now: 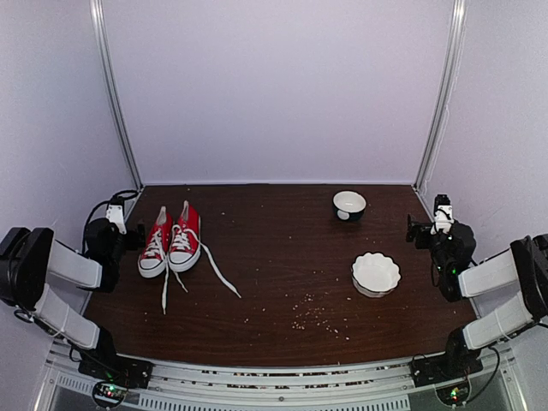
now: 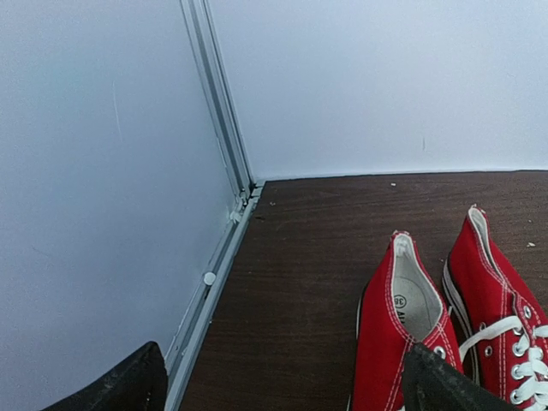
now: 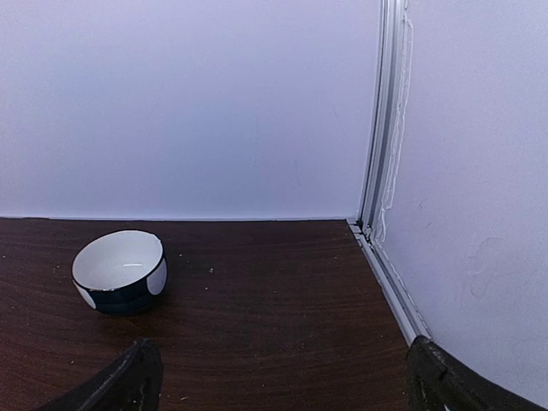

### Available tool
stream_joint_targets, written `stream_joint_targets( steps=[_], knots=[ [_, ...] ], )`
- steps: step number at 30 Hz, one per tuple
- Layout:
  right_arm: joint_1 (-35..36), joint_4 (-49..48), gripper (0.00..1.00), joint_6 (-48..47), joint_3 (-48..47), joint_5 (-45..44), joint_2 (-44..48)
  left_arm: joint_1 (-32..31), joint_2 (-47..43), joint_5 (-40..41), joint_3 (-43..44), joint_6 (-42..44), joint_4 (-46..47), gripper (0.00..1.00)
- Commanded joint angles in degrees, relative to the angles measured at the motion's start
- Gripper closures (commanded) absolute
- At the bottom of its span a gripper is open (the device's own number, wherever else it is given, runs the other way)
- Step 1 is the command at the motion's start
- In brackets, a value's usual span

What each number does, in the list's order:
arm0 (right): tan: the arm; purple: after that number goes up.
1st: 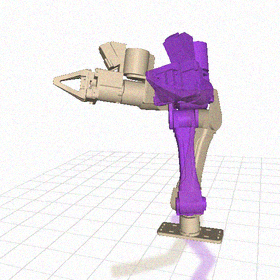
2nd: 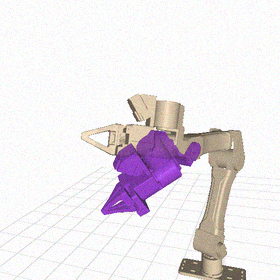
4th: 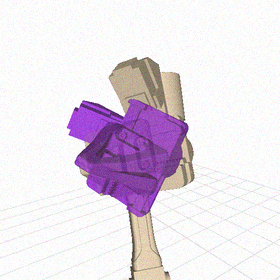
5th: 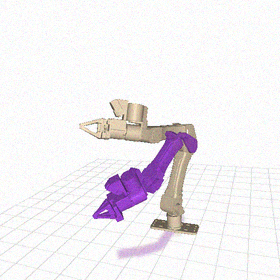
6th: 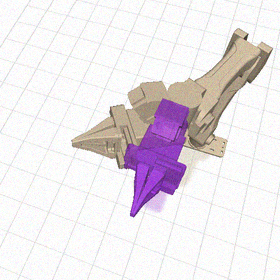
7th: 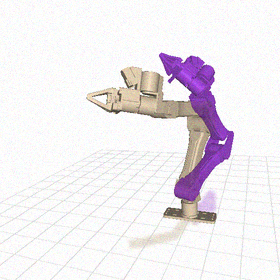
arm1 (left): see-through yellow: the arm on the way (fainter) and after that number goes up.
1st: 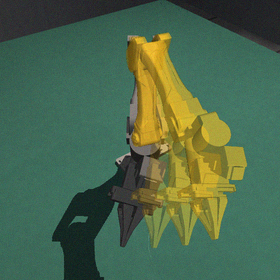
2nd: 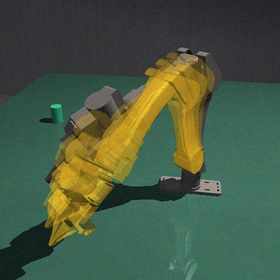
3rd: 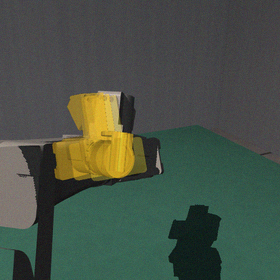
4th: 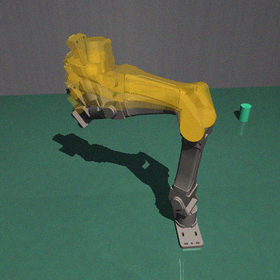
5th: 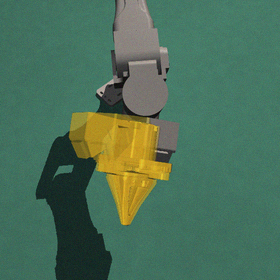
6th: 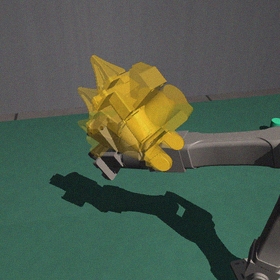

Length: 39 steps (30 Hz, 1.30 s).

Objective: Tie the shoes
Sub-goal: Move the shoe to the center of the board.

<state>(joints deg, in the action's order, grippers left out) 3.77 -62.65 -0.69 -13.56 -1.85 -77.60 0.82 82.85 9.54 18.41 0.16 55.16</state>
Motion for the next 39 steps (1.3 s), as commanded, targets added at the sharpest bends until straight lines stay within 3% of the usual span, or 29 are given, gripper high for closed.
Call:
stream_joint_targets(
  steps=[1,9,12,15,18,21,24,30,36,39],
  knots=[
    [0.1,0.4,0.0,0.4,-0.5,-1.6,-0.1,0.5,-0.5,-2.0,0.4,1.2,1.3,0.02],
    [-0.4,1.7,0.0,0.9,-1.2,-0.8,0.1,0.7,-0.9,-3.0,0.4,1.8,1.8,0.02],
    [-0.5,11.6,0.0,1.4,-4.8,-1.8,4.7,0.6,-5.0,-2.6,1.7,2.2,-3.8,0.02],
    [-0.5,17.7,0.0,3.9,-7.2,-5.6,8.9,-0.8,-11.9,5.3,2.0,0.4,-8.4,0.02],
    [-0.5,16.3,0.02,7.4,-7.7,1.6,14.3,-1.7,-17.9,1.8,0.9,-3.5,-6.0,0.03],
    [0.5,22.7,0.06,11.0,-12.5,8.3,19.5,-5.8,-18.7,0.3,9.4,-4.2,-19.3,0.05],
    [3.0,31.7,0.09,11.6,-20.8,10.3,23.2,-9.1,-13.4,-0.8,20.0,-5.5,-33.1,0.08],
    [9.8,47.7,0.12,10.5,-38.5,5.7,23.9,-12.3,2.1,-4.0,37.4,-10.2,-47.2,0.17],
    [16.0,56.1,0.13,7.1,-41.7,-3.2,18.9,-13.7,17.8,-8.8,51.4,-11.6,-58.3,0.2],
    [18.8,61.2,0.14,7.0,-43.3,-5.6,15.4,-14.0,22.6,-9.6,53.0,-12.8,-58.4,0.21]
  ],
)
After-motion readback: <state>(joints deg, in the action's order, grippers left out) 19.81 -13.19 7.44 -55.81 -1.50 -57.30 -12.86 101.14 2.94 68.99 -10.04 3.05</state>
